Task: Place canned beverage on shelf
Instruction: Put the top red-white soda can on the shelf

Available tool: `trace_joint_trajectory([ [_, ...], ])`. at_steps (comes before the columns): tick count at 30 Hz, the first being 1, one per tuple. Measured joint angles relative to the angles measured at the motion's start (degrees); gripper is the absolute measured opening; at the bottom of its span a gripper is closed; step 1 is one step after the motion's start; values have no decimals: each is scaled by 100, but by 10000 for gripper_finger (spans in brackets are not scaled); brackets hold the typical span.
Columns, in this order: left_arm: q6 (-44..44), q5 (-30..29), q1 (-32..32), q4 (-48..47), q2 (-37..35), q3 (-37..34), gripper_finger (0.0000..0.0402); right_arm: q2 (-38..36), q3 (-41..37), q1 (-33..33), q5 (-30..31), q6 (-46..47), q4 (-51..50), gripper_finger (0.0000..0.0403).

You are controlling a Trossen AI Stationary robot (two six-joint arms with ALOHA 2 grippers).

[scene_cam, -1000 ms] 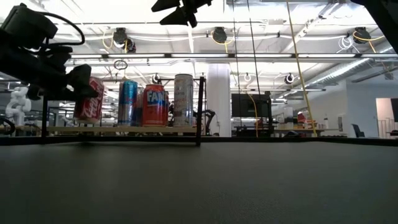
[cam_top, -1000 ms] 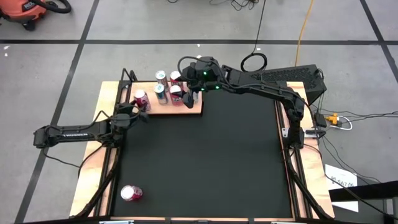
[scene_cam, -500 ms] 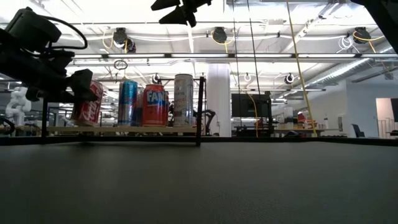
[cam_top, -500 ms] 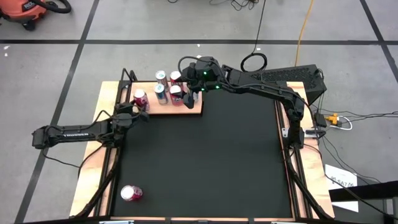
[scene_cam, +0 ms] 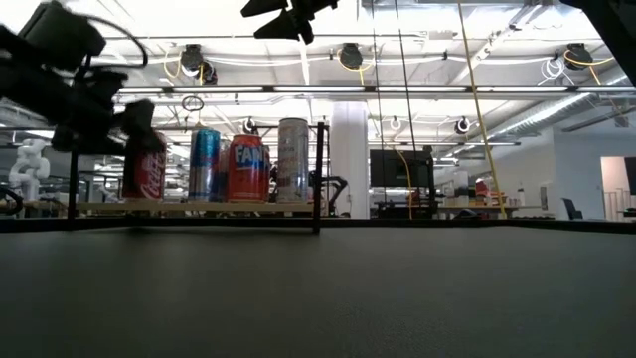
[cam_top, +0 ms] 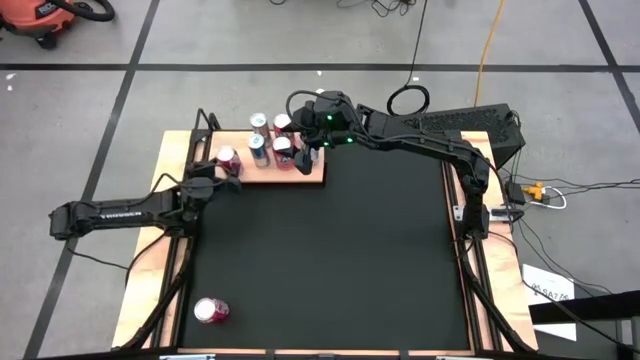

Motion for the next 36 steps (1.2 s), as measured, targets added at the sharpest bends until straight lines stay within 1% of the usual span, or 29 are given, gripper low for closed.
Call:
trace_joint_trajectory([
  [8, 34, 192, -2, -1238, 0, 907, 370, 0, 0, 2, -6, 25, -1, 288],
  [12, 14, 241, -2, -1546, 2, 1184, 370, 0, 0, 7, -9, 49, 4, 288],
  [16, -22, 442, -4, -1838, 2, 1618, 370, 0, -2, 28, -9, 66, 7, 288],
  [18, -67, 553, -2, -2291, 31, 1883, 370, 0, -2, 28, -10, 142, 7, 288],
  [22, -580, 955, 47, -3440, 224, 2538, 371, 0, -2, 28, -11, 331, 9, 288],
  [26, -751, 1604, 203, -4282, 653, 3272, 371, -37, -4, 28, -11, 575, 6, 288],
  [29, -728, 2108, 410, -4814, 1127, 3831, 371, -129, -7, -5, -7, 865, -131, 288],
  [34, -302, 3072, 938, -5417, 2166, 4611, 371, -283, -7, -105, 1, 1250, -767, 288],
  [36, -143, 3348, 1192, -5608, 2611, 4906, 371, -304, -7, -130, 9, 1337, -1039, 288],
])
